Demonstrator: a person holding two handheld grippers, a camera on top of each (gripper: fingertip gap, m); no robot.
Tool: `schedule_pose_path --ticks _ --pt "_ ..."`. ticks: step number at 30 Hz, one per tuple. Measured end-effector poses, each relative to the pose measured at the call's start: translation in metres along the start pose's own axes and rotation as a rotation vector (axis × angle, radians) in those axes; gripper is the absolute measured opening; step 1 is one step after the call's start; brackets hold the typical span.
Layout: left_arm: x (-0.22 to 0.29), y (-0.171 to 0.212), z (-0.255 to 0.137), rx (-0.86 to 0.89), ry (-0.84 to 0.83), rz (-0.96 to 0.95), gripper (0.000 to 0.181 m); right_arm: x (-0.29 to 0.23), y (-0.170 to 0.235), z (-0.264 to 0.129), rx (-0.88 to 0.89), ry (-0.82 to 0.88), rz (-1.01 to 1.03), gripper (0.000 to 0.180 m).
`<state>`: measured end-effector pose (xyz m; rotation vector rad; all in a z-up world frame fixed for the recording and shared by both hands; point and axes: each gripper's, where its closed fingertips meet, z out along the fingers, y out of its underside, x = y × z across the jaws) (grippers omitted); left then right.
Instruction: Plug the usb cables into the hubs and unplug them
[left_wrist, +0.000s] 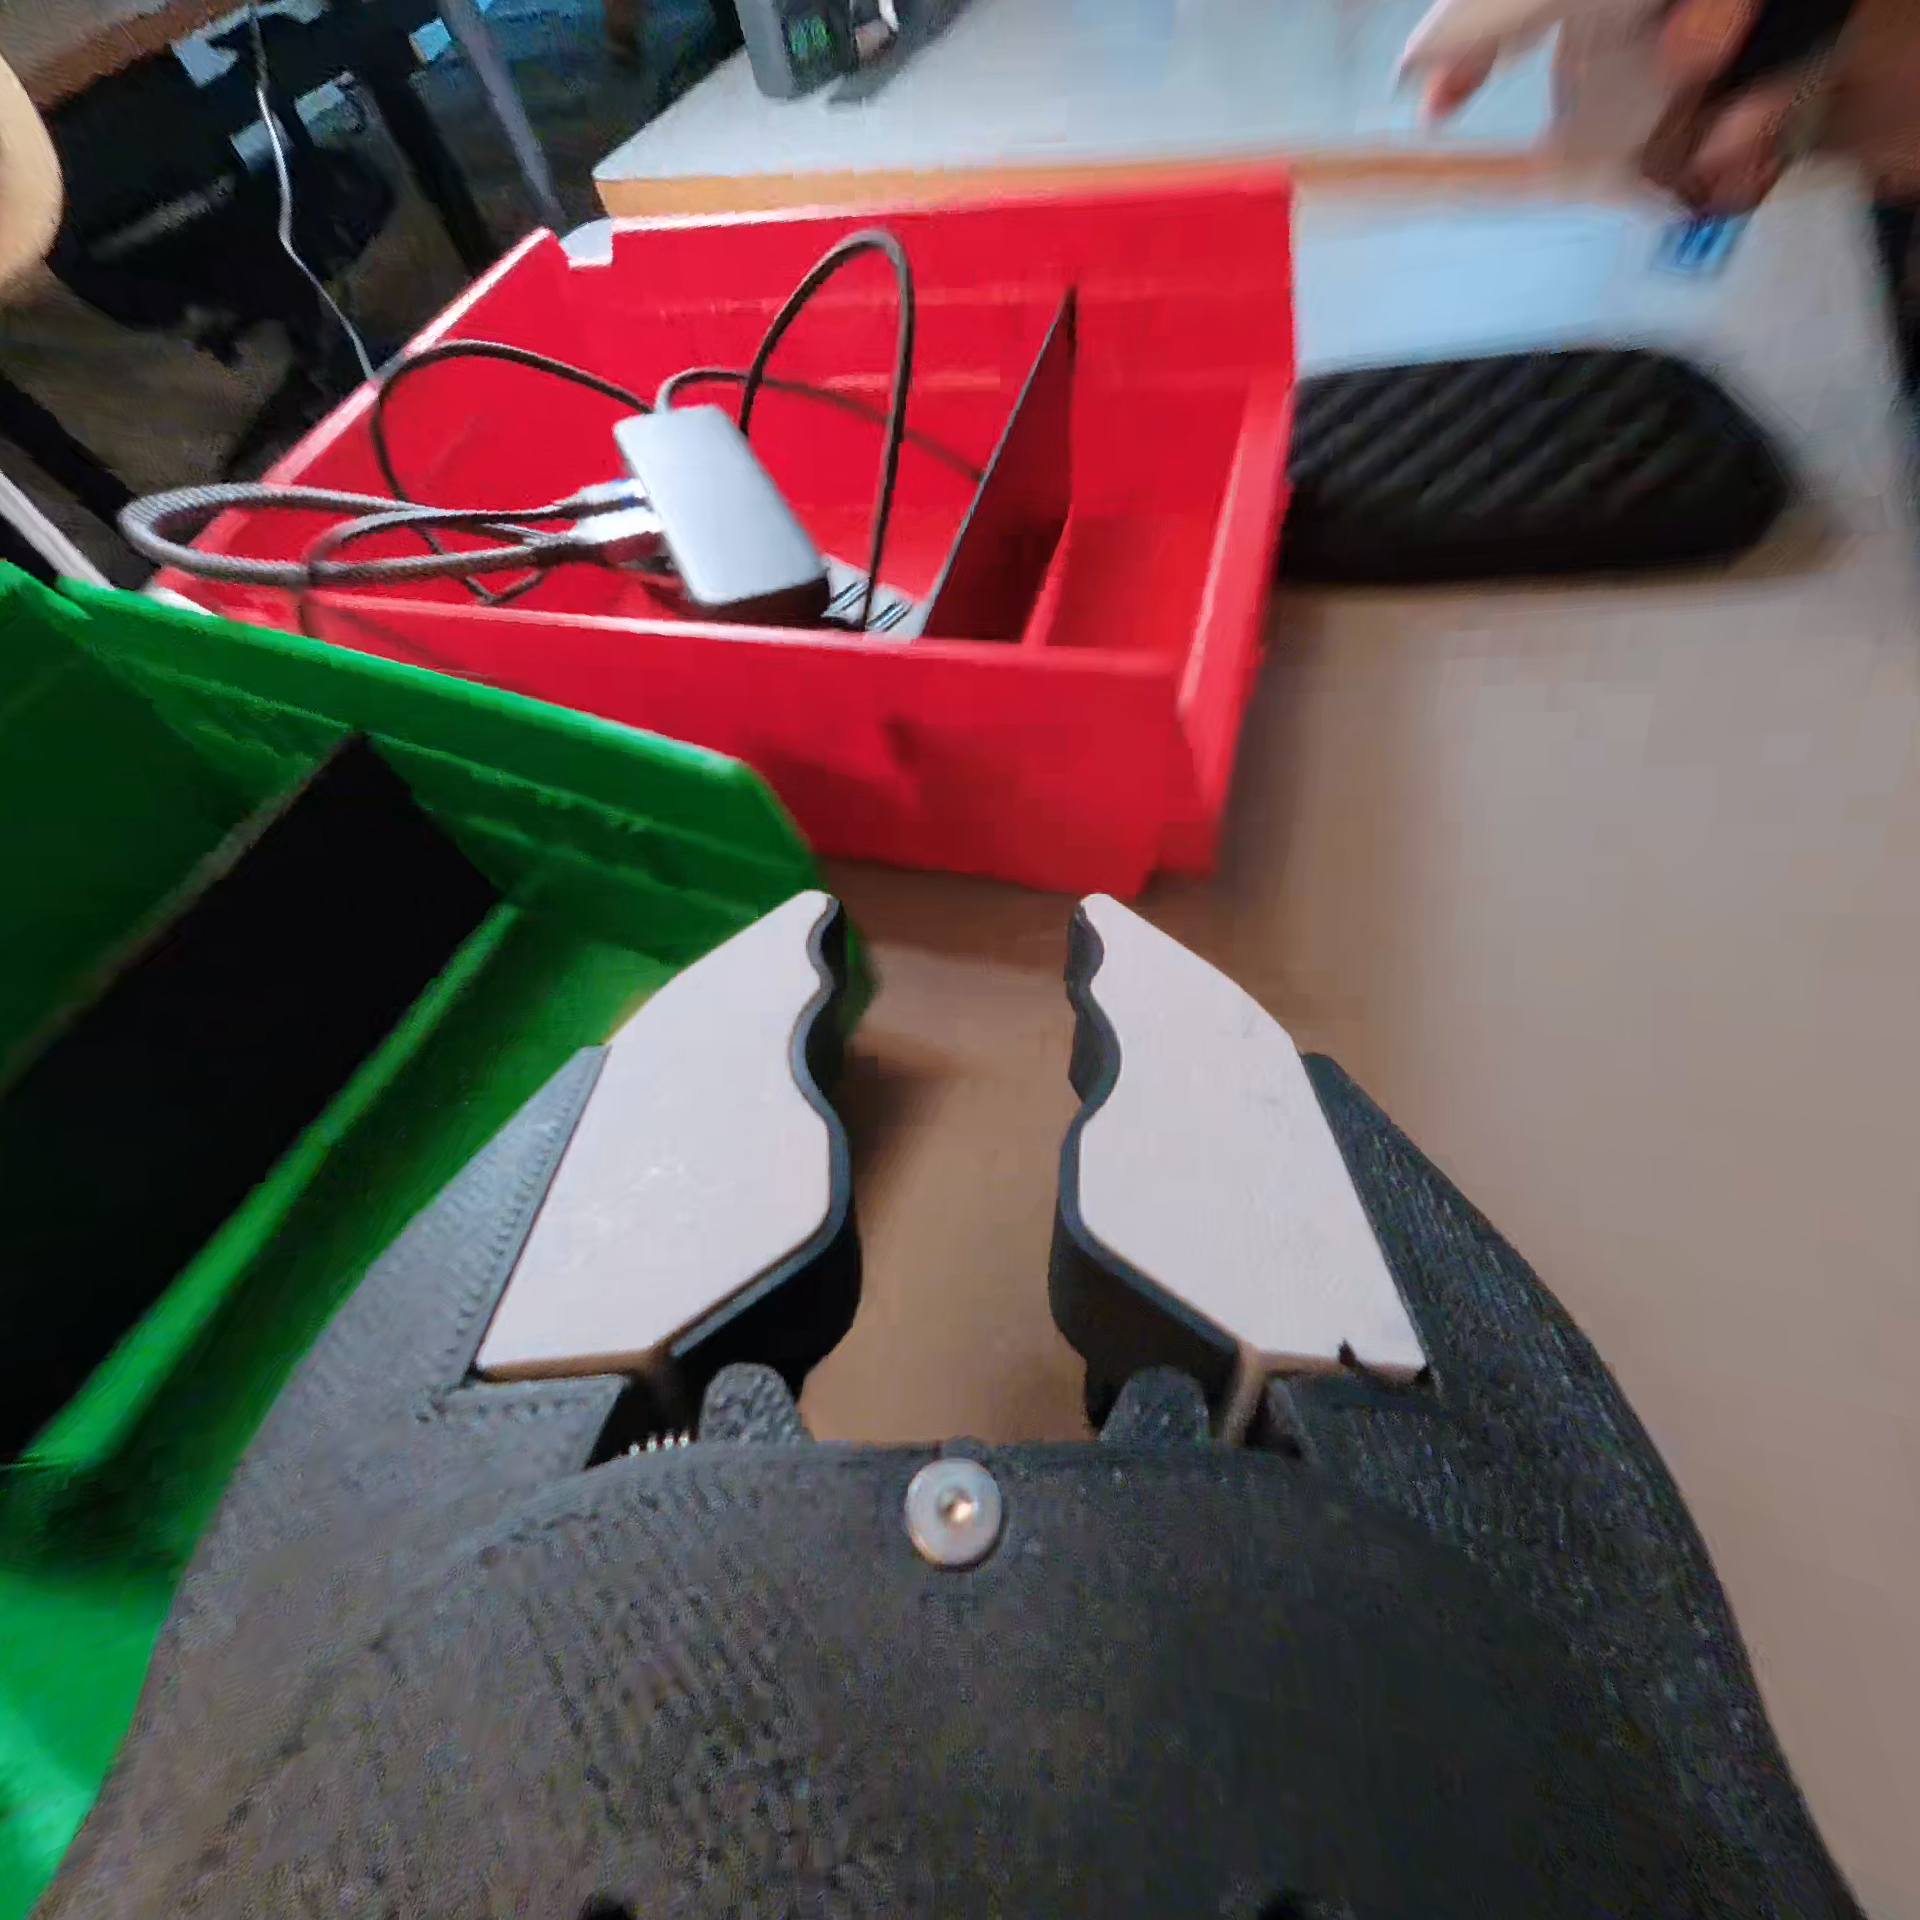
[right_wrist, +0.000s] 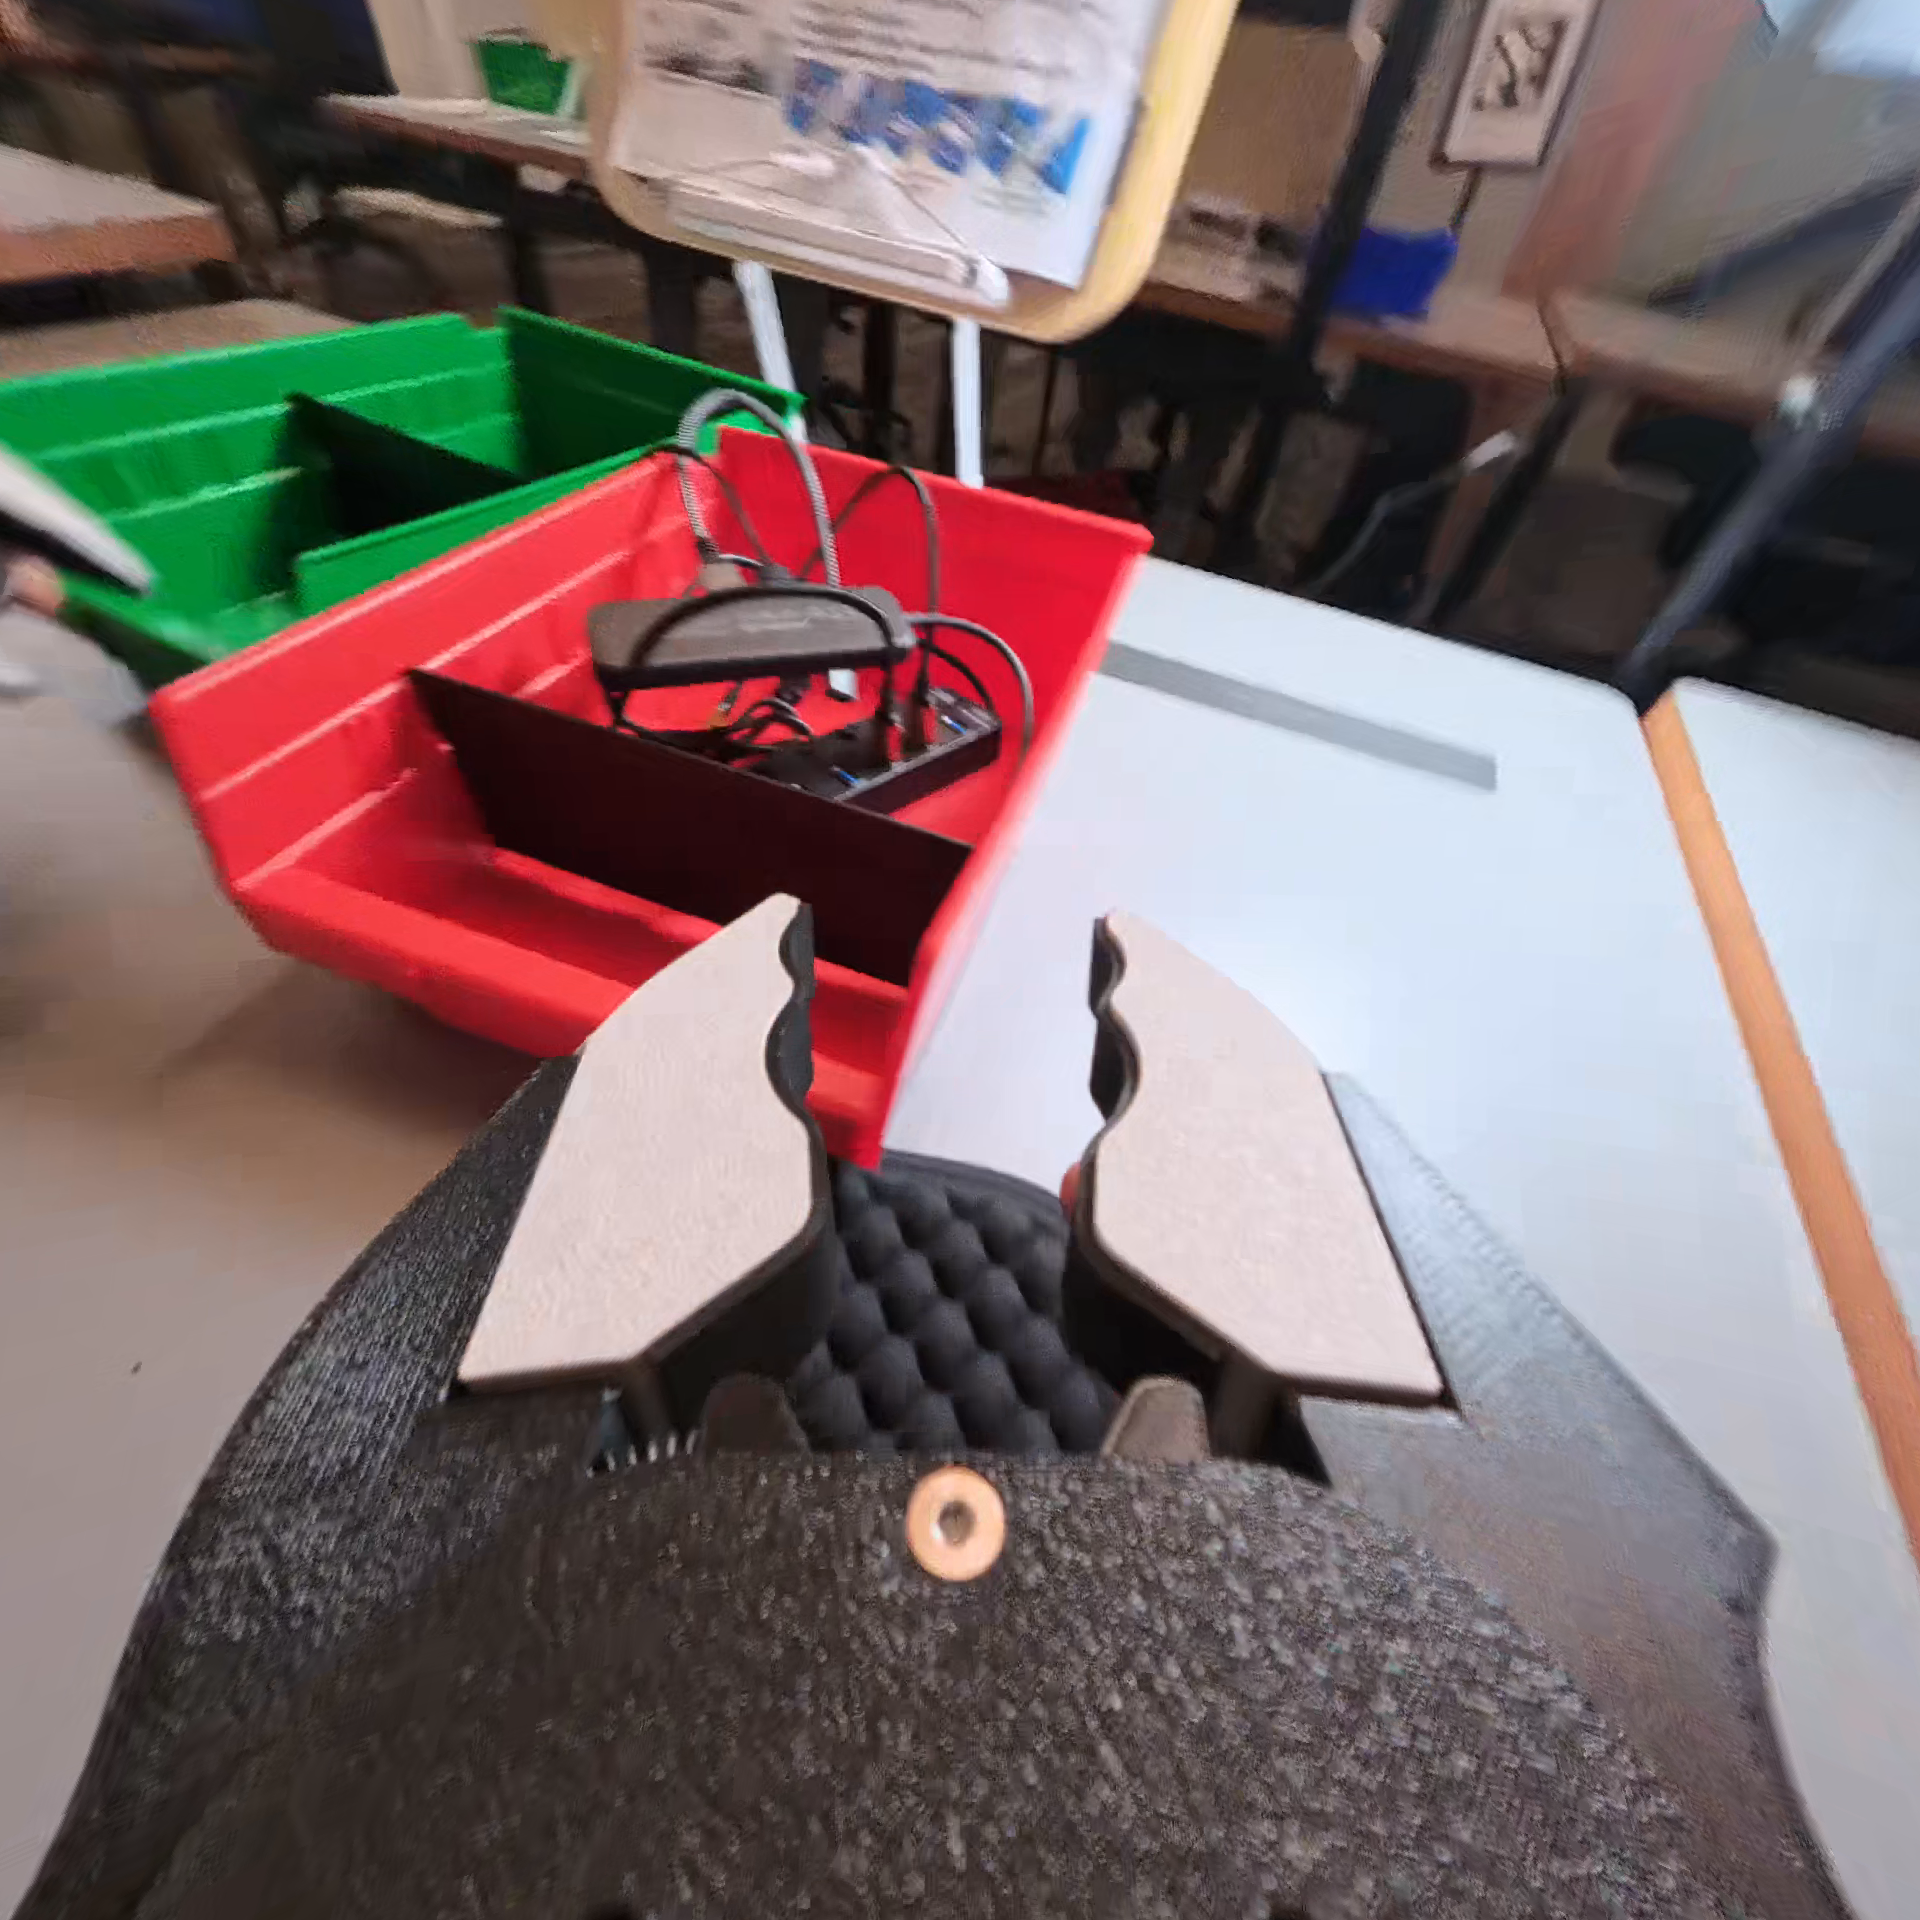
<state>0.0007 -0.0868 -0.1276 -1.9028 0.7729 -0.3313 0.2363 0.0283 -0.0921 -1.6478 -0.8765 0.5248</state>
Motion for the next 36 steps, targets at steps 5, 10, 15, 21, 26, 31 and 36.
schedule_pose_path --ticks 5,10,15,21,26,31,36 --pt "0.032 -0.018 0.021 0.192 -0.068 -0.313 0.045 0.005 0.024 0.027 -0.051 -0.008 0.159 0.06" --pt "0.032 -0.023 0.048 0.31 -0.185 -0.439 0.055 -0.01 0.039 0.058 -0.123 0.017 0.18 0.06" --pt "0.021 -0.021 0.07 0.241 -0.27 -0.395 0.061 -0.009 0.045 0.067 -0.134 0.088 0.166 0.051" --pt "0.008 -0.018 0.078 0.233 -0.354 -0.383 0.046 -0.007 0.046 0.069 -0.127 0.119 0.168 0.026" --pt "-0.008 -0.013 0.078 0.206 -0.427 -0.383 0.038 -0.007 0.045 0.067 -0.115 0.148 0.137 0.007" --pt "-0.018 -0.01 0.074 0.183 -0.44 -0.406 0.029 -0.017 0.039 0.06 -0.103 0.17 0.083 0.008" --pt "-0.02 -0.019 0.057 0.221 -0.428 -0.428 0.024 -0.032 0.018 0.041 -0.016 0.195 0.037 0.008"
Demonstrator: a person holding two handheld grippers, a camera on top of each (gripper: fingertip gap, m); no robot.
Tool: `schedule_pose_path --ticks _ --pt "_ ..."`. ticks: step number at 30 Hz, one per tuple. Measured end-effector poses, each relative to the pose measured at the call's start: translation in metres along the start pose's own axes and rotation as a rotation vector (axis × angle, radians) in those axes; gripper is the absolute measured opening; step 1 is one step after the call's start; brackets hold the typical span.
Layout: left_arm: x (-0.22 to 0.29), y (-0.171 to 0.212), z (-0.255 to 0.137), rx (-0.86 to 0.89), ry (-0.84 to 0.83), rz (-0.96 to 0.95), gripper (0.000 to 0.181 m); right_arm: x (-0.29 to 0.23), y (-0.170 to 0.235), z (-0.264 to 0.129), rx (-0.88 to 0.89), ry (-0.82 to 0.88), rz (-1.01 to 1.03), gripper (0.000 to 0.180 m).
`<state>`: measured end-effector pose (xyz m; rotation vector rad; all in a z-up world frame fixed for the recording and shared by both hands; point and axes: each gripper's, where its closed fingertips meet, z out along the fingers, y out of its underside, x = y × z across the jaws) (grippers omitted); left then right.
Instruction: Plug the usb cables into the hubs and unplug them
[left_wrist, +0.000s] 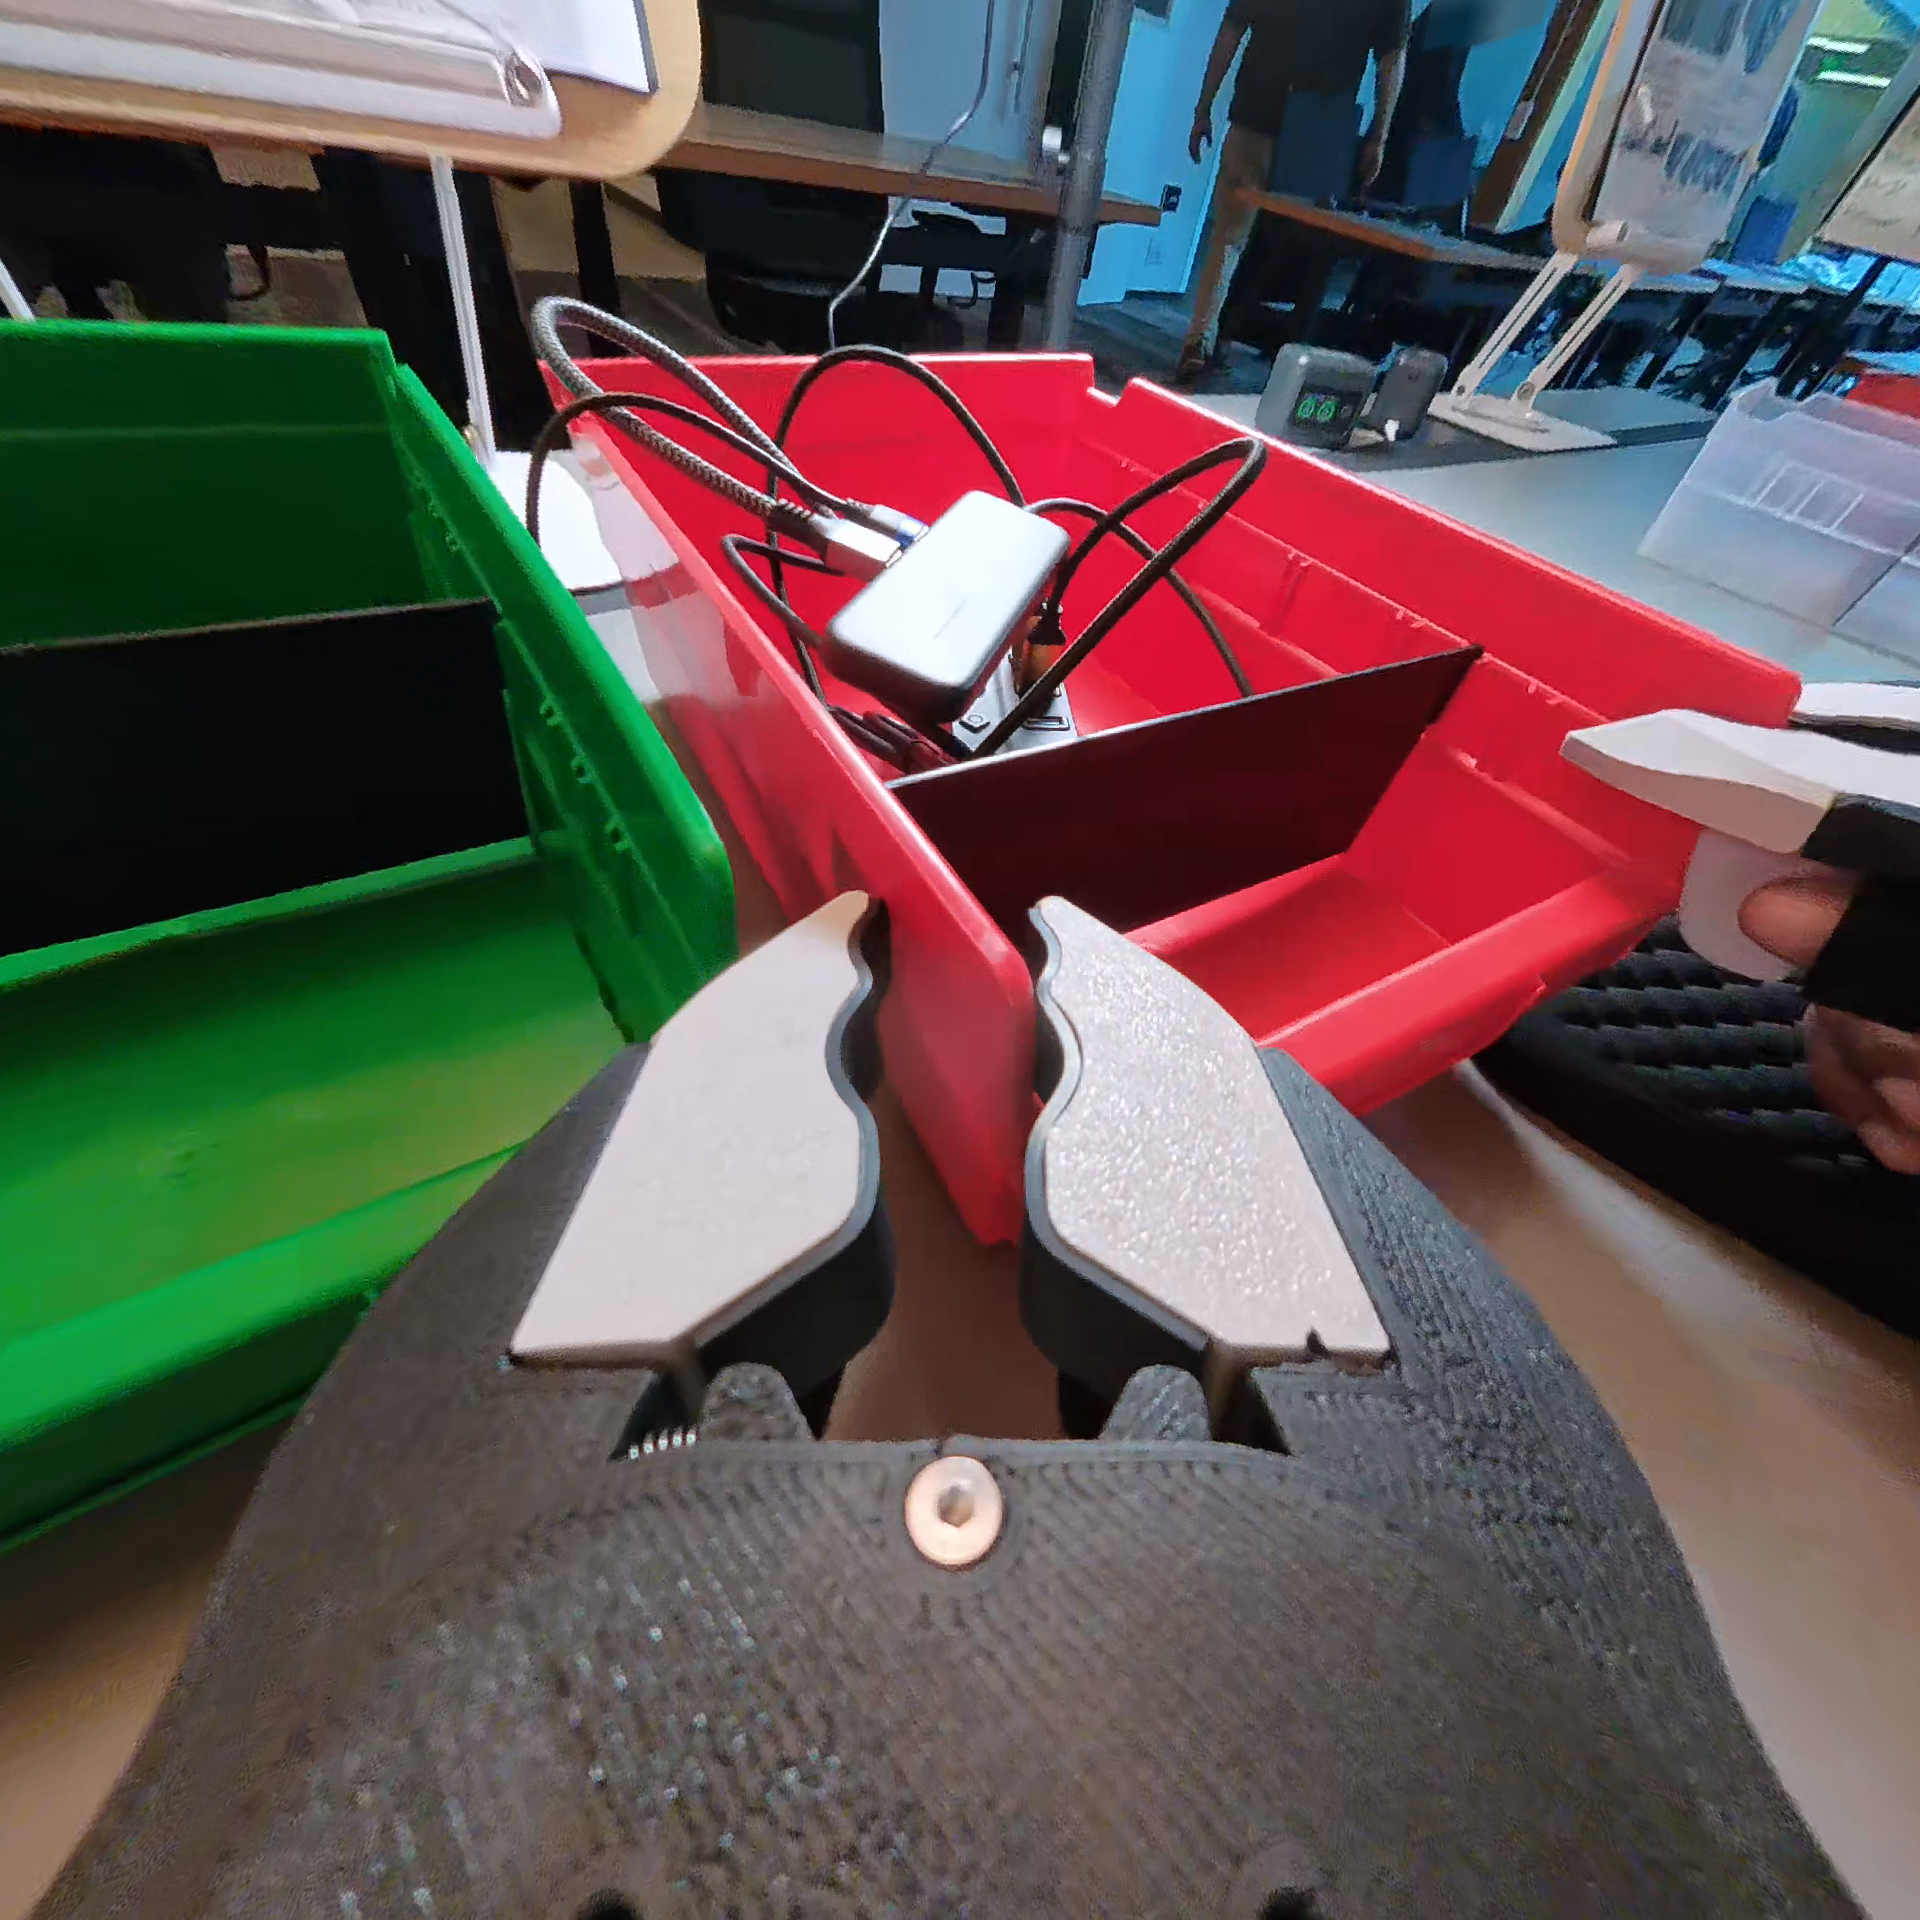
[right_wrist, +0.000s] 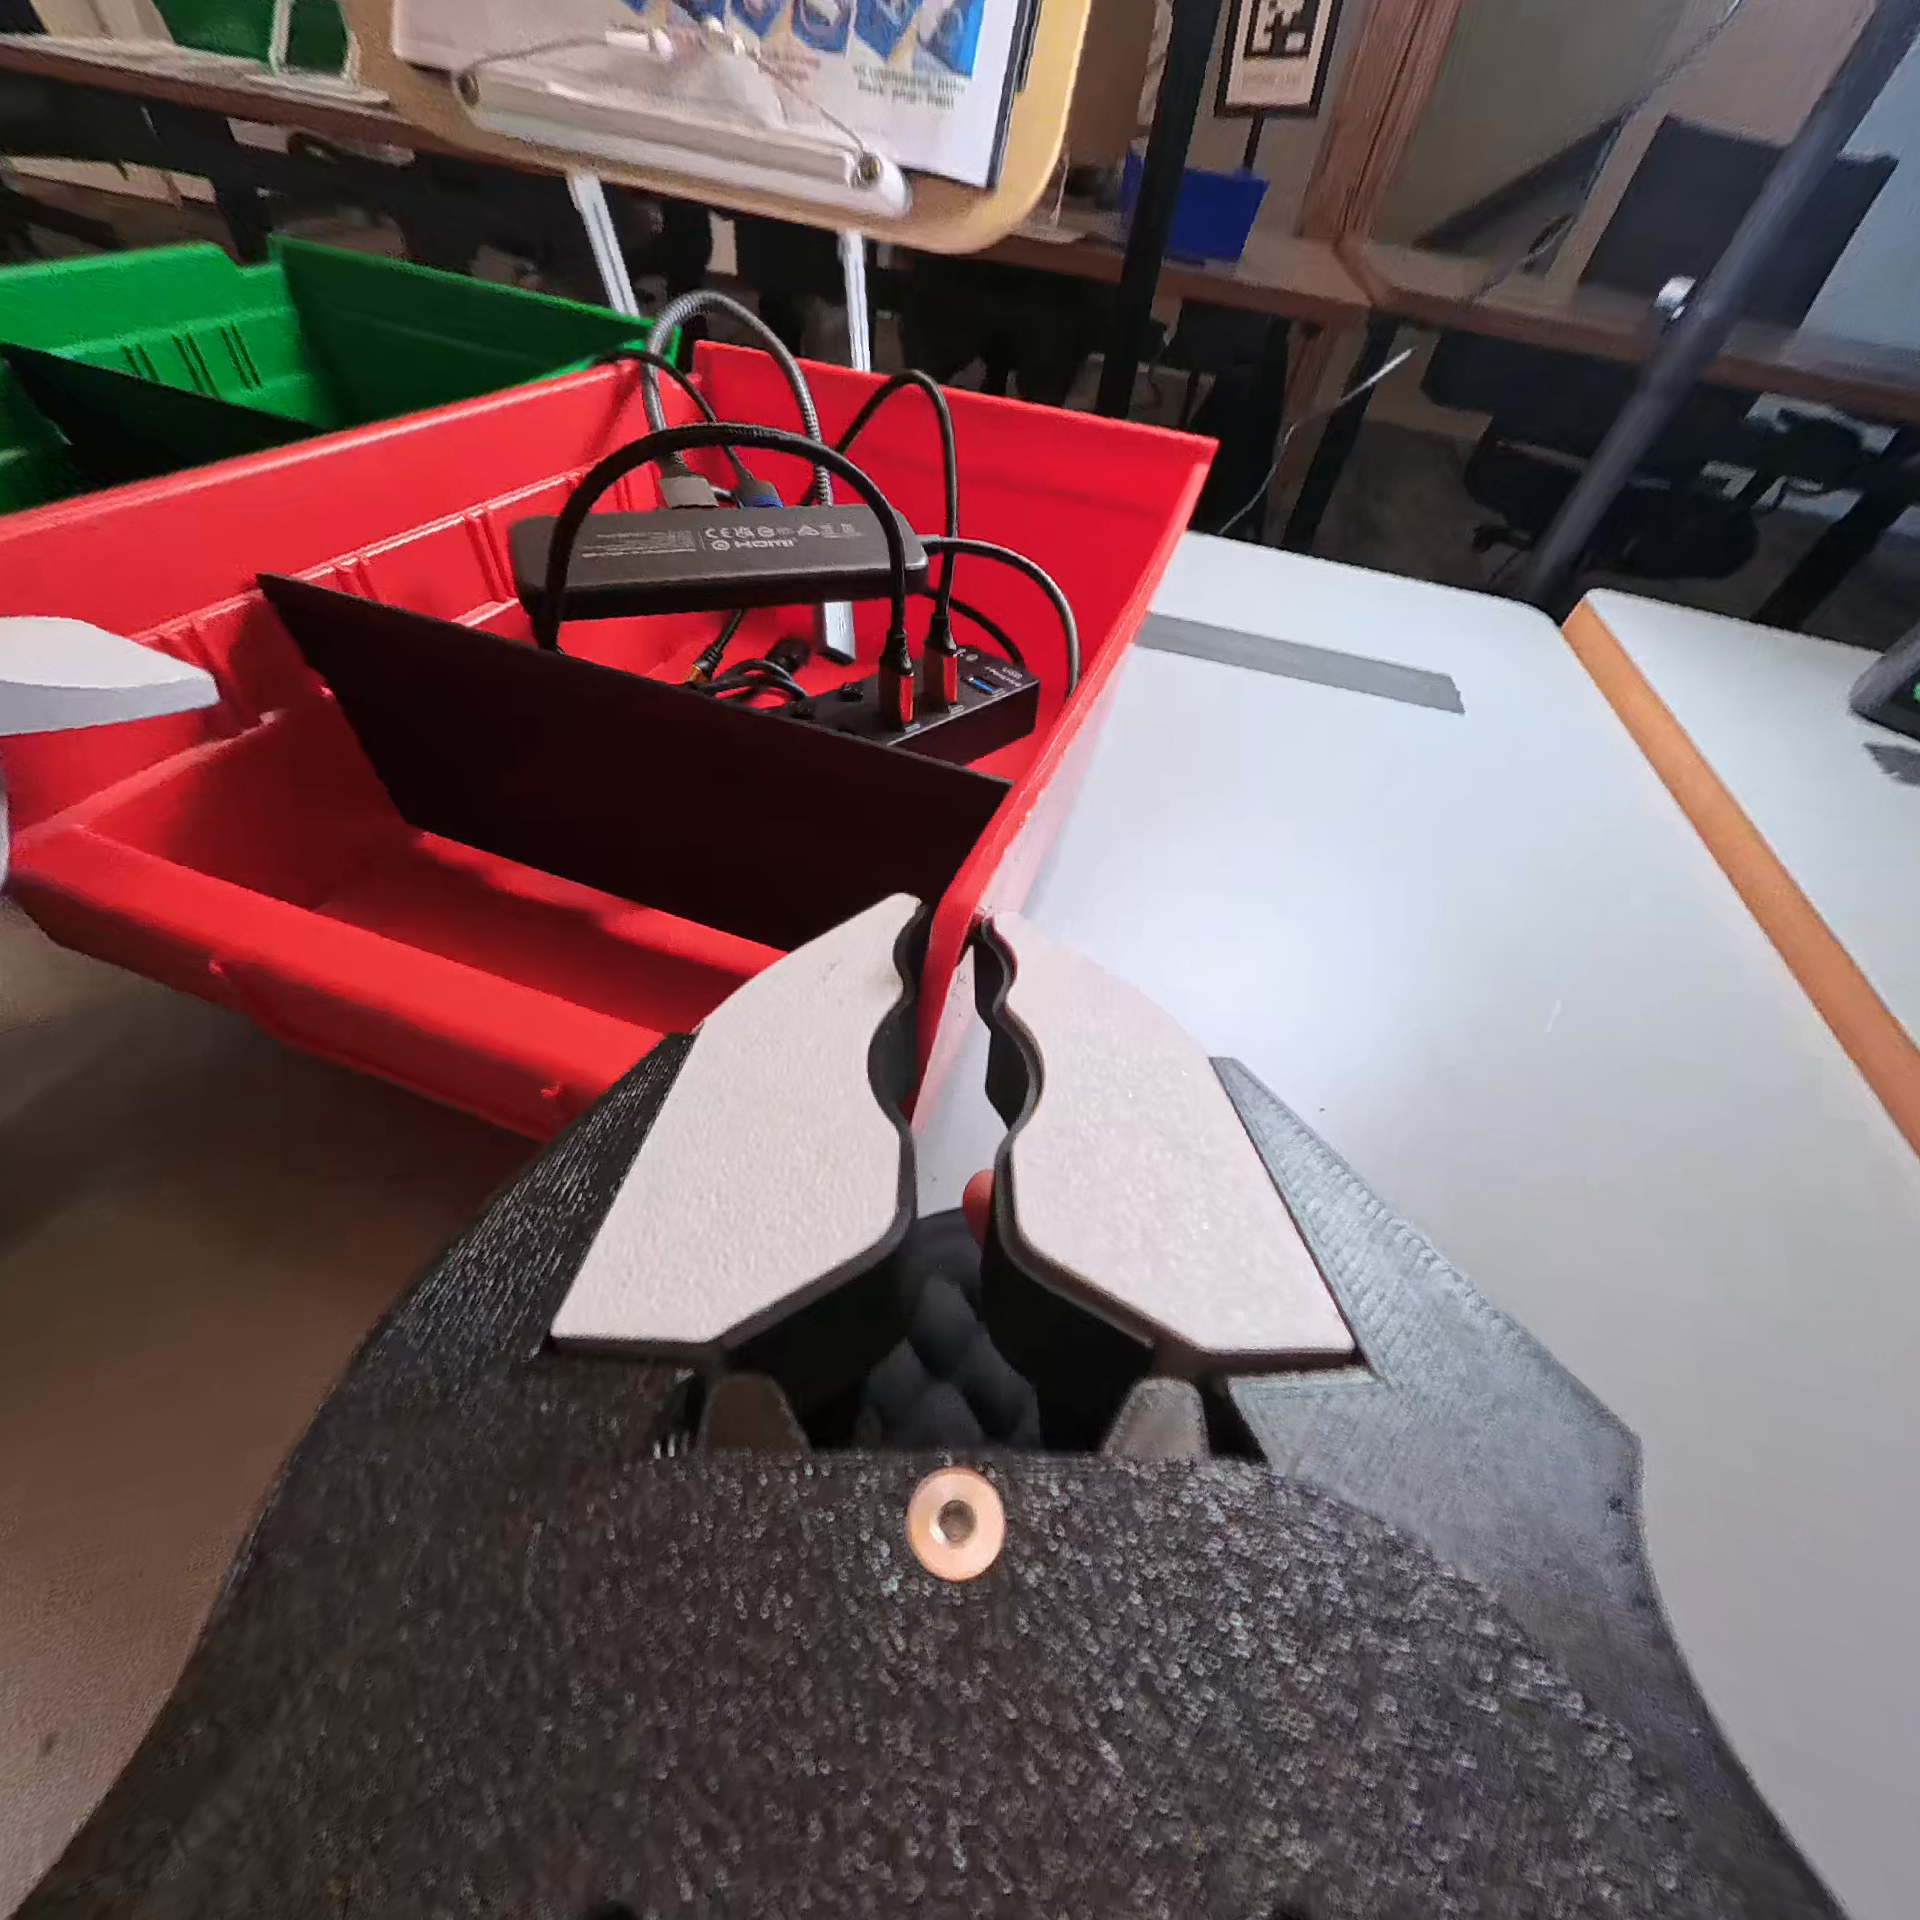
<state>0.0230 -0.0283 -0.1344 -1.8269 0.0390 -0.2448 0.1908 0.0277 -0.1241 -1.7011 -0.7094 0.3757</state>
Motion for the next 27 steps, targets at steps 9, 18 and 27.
schedule_pose_path --ticks 9,18,27 --pt "0.013 -0.075 -0.05 0.198 0.013 0.088 0.022 -0.015 -0.084 -0.05 0.216 0.031 -0.071 0.008" --pt "-0.068 -0.131 -0.16 0.305 -0.187 0.129 0.022 -0.128 -0.171 -0.031 0.344 -0.187 -0.125 0.009" --pt "-0.174 -0.104 -0.278 0.242 -0.478 0.102 0.018 -0.285 -0.172 0.01 0.301 -0.486 -0.147 0.011"
